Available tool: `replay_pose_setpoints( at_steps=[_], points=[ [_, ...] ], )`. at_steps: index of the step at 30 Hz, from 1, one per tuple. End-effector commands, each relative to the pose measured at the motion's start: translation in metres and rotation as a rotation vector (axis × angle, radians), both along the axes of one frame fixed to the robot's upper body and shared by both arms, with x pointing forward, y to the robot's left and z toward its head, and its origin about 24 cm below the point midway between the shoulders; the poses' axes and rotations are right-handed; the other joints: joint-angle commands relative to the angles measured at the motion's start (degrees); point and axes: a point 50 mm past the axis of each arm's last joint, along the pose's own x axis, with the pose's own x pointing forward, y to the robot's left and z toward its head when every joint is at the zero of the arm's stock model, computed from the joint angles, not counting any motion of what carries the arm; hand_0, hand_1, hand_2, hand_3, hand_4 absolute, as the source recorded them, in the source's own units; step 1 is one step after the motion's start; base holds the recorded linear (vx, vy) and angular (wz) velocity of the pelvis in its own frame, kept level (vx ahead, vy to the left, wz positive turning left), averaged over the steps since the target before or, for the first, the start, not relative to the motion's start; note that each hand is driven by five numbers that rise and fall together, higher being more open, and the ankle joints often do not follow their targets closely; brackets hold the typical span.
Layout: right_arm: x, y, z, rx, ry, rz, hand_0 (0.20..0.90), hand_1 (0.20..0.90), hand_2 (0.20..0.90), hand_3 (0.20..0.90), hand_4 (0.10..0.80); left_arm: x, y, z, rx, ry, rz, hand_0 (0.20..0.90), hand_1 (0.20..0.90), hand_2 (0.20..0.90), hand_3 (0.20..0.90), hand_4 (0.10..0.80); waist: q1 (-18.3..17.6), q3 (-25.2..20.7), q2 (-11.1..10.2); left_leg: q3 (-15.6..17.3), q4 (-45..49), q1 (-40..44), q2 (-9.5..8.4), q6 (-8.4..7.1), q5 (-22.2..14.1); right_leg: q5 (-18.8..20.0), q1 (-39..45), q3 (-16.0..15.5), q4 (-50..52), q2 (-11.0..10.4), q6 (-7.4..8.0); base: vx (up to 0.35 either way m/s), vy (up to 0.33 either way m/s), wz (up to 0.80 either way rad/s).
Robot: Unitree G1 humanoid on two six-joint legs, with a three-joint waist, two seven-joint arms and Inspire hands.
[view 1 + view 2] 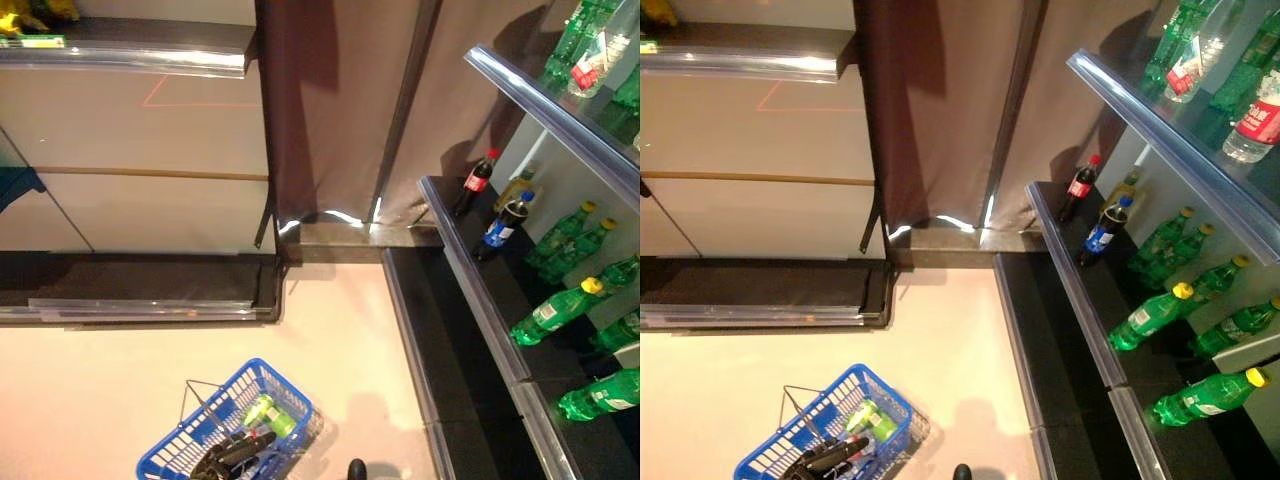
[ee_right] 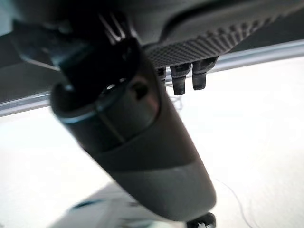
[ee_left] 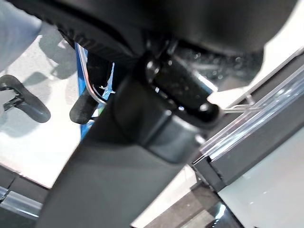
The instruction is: Pick up the drink and place into the basket.
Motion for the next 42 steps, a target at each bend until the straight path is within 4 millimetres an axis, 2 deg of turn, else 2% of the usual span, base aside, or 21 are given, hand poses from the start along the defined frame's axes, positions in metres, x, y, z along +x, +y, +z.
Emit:
replay_pose_setpoints(
  at_steps=[1,3,5,6,8,10,11,12,13,14,15,21,22,25,27,31,32,36,38,41,42],
  points=[
    [0.041,-0.023,0.010,-0.068,-0.117,0.024,0.900,0.900,0.900,0.900,0.800,0.061,0.011,0.029,0.038,-0.323,-0.040,0.300,0.300,0.300,0.200,0.100,1.8,-0.3,0.1,-0.3,12.9,-5.6,-3.56,-0.10,-4.0,-4.6,3.4,2.6,4.9,-0.6,1.13,0.002,0.048,-0.19],
    [0.054,-0.029,0.014,-0.078,-0.144,0.048,0.900,0.900,0.900,0.900,0.800,0.057,0.012,0.029,0.033,-0.332,-0.004,0.300,0.300,0.300,0.200,0.100,3.3,0.9,-0.6,-7.3,19.9,-7.9,-4.82,-0.40,-3.7,-3.9,3.3,5.6,5.1,-1.1,0.83,-0.024,0.099,-0.58],
    [0.060,-0.032,0.017,-0.077,-0.165,0.024,0.900,0.900,0.900,0.900,0.800,0.056,0.012,0.029,0.027,-0.339,-0.009,0.300,0.300,0.300,0.200,0.100,3.9,1.1,-0.8,-10.0,21.0,-8.8,-5.99,0.01,-3.7,-3.5,2.5,7.4,5.3,-1.2,0.91,-0.087,0.145,-1.42],
    [0.063,-0.033,0.018,-0.076,-0.195,-0.023,0.900,0.900,0.900,0.900,0.800,0.057,0.010,0.028,0.030,-0.335,-0.031,0.300,0.300,0.300,0.200,0.100,3.4,1.0,-0.9,-9.6,18.7,-8.0,-7.14,1.15,-6.0,-2.1,1.4,8.7,4.8,-2.1,1.87,-0.151,0.192,-1.92],
    [0.063,-0.033,0.018,-0.064,-0.226,-0.079,0.900,0.900,0.900,0.900,0.800,0.063,0.010,0.029,0.040,-0.325,-0.042,0.300,0.300,0.300,0.200,0.100,1.7,0.9,-0.6,-8.3,15.6,-6.1,-7.75,2.57,-7.8,0.2,-1.8,10.7,4.9,-3.1,3.67,-0.159,0.172,-1.64],
    [0.061,-0.035,0.018,-0.062,-0.237,-0.112,0.900,0.900,0.900,0.900,0.800,0.069,0.014,0.032,0.056,-0.331,-0.048,0.300,0.300,0.300,0.200,0.100,-0.3,1.0,-0.3,-8.0,13.2,-4.3,-8.46,3.05,-8.6,4.4,-6.0,12.0,4.0,-4.4,6.06,-0.139,0.123,-1.73],
    [0.057,-0.036,0.018,-0.060,-0.229,-0.107,0.900,0.900,0.900,0.900,0.800,0.071,0.016,0.034,0.057,-0.337,-0.025,0.300,0.300,0.300,0.200,0.100,-0.9,1.3,0.0,-7.5,12.3,-3.5,-8.30,2.84,-8.7,6.0,-7.6,11.2,3.7,-5.1,6.75,-0.172,0.137,-1.46],
    [0.050,-0.038,0.017,-0.068,-0.206,-0.087,0.900,0.900,0.900,0.900,0.800,0.072,0.022,0.036,0.059,-0.343,0.014,0.300,0.300,0.300,0.200,0.100,-1.2,1.7,0.3,-5.8,11.1,-2.5,-7.62,2.21,-8.4,7.6,-9.7,7.6,4.2,-7.2,7.44,-0.158,0.122,-0.97],
    [0.048,-0.038,0.017,-0.072,-0.195,-0.086,0.900,0.900,0.900,0.900,0.800,0.073,0.024,0.037,0.060,-0.347,0.022,0.300,0.300,0.300,0.200,0.100,-1.1,2.0,0.5,-5.1,10.6,-2.0,-7.29,1.99,-8.3,8.0,-10.1,6.5,4.7,-7.8,7.60,-0.253,0.130,-1.07],
    [0.040,-0.038,0.016,-0.078,-0.168,-0.070,0.900,0.900,0.900,0.900,0.800,0.074,0.028,0.039,0.060,-0.352,0.035,0.300,0.300,0.300,0.200,0.100,-0.7,2.3,0.8,-2.8,9.3,-1.6,-6.36,1.63,-7.5,8.5,-10.7,3.7,7.2,-9.7,7.98,-0.325,0.089,-1.67],
    [0.034,-0.039,0.015,-0.082,-0.148,-0.080,0.900,0.900,0.900,0.900,0.800,0.073,0.032,0.040,0.067,-0.347,0.049,0.300,0.300,0.300,0.200,0.100,-0.1,2.5,1.5,0.0,7.3,-1.3,-5.09,1.70,-6.3,7.3,-10.0,2.4,10.9,-9.9,7.85,-0.350,0.076,-1.72],
    [0.033,-0.042,0.015,-0.081,-0.134,-0.091,0.900,0.900,0.900,0.900,0.800,0.066,0.038,0.037,0.099,-0.319,0.068,0.300,0.300,0.300,0.200,0.100,1.0,0.9,2.7,4.6,4.9,-3.3,-3.28,3.41,-3.5,3.8,-8.6,0.4,21.6,-9.3,6.18,-0.276,-0.026,-1.20],
    [0.036,-0.041,0.015,-0.084,-0.134,-0.081,0.900,0.900,0.900,0.900,0.800,0.063,0.040,0.036,0.108,-0.311,0.089,0.300,0.300,0.300,0.200,0.100,1.6,0.1,2.6,4.9,4.9,-3.9,-3.22,4.15,-3.7,3.3,-7.4,-0.1,22.8,-9.5,5.56,-0.254,-0.153,-1.25],
    [0.036,-0.036,0.013,-0.081,-0.119,-0.065,0.900,0.900,0.900,0.900,0.800,0.059,0.044,0.036,0.122,-0.300,0.109,0.300,0.300,0.300,0.200,0.100,3.0,-1.2,1.8,6.0,5.1,-4.5,-3.27,4.53,-4.1,4.4,-4.6,-2.1,20.9,-12.1,5.85,-0.194,-0.253,-1.46],
    [0.038,-0.032,0.012,-0.070,-0.124,-0.062,0.900,0.900,0.900,0.900,0.800,0.059,0.048,0.037,0.131,-0.299,0.110,0.300,0.300,0.300,0.200,0.100,3.9,-1.7,1.0,8.0,4.9,-4.1,-2.77,4.11,-4.1,6.1,-2.1,-4.1,18.3,-14.6,6.92,-0.132,-0.321,-1.09],
    [0.043,-0.026,0.011,-0.050,-0.137,-0.082,0.900,0.900,0.900,0.900,0.800,0.063,0.053,0.041,0.149,-0.301,0.077,0.300,0.300,0.300,0.200,0.100,4.6,-2.6,-0.3,11.4,5.4,-4.1,-0.22,2.54,-3.6,6.1,1.5,-6.3,13.2,-16.6,8.07,-0.098,-0.379,-0.61],
    [0.044,-0.026,0.011,-0.048,-0.138,-0.082,0.900,0.900,0.900,0.900,0.800,0.063,0.054,0.042,0.153,-0.302,0.080,0.300,0.300,0.300,0.200,0.100,4.7,-2.6,-0.3,11.7,5.3,-3.9,0.63,1.94,-3.2,5.7,2.1,-6.5,11.9,-16.4,7.99,-0.090,-0.455,-0.62],
    [0.055,-0.020,0.011,-0.027,-0.132,-0.003,0.900,0.900,0.900,0.900,0.800,0.065,0.056,0.045,0.159,-0.317,0.103,0.300,0.300,0.300,0.200,0.100,5.1,-2.1,0.1,13.2,8.2,-4.9,7.68,-1.73,-1.2,-2.0,3.0,-8.4,7.9,-12.8,7.15,-0.109,-0.498,-0.30],
    [0.059,-0.021,0.012,-0.026,-0.130,0.031,0.900,0.900,0.900,0.900,0.800,0.066,0.054,0.045,0.143,-0.328,0.129,0.300,0.300,0.300,0.200,0.100,5.5,-1.6,0.5,12.0,9.1,-5.6,8.67,-2.74,-0.6,-3.3,3.5,-7.9,6.9,-11.4,6.49,-0.088,-0.241,-0.41],
    [0.076,-0.024,0.017,-0.043,-0.137,0.079,0.900,0.900,0.900,0.900,0.800,0.065,0.043,0.040,0.097,-0.338,0.171,0.300,0.300,0.300,0.200,0.100,7.0,-1.2,0.7,6.6,9.8,-7.2,7.57,-3.24,-0.8,-3.8,3.4,-6.5,5.1,-10.3,5.56,-0.046,-0.154,-0.71],
    [0.075,-0.025,0.017,-0.051,-0.136,0.058,0.900,0.900,0.900,0.900,0.800,0.065,0.039,0.039,0.085,-0.332,0.158,0.300,0.300,0.300,0.200,0.100,6.9,-1.2,1.0,6.9,9.5,-7.1,7.86,-3.45,-0.4,-4.0,3.4,-6.6,5.3,-10.3,5.31,0.007,-0.069,-0.90]
  ],
)
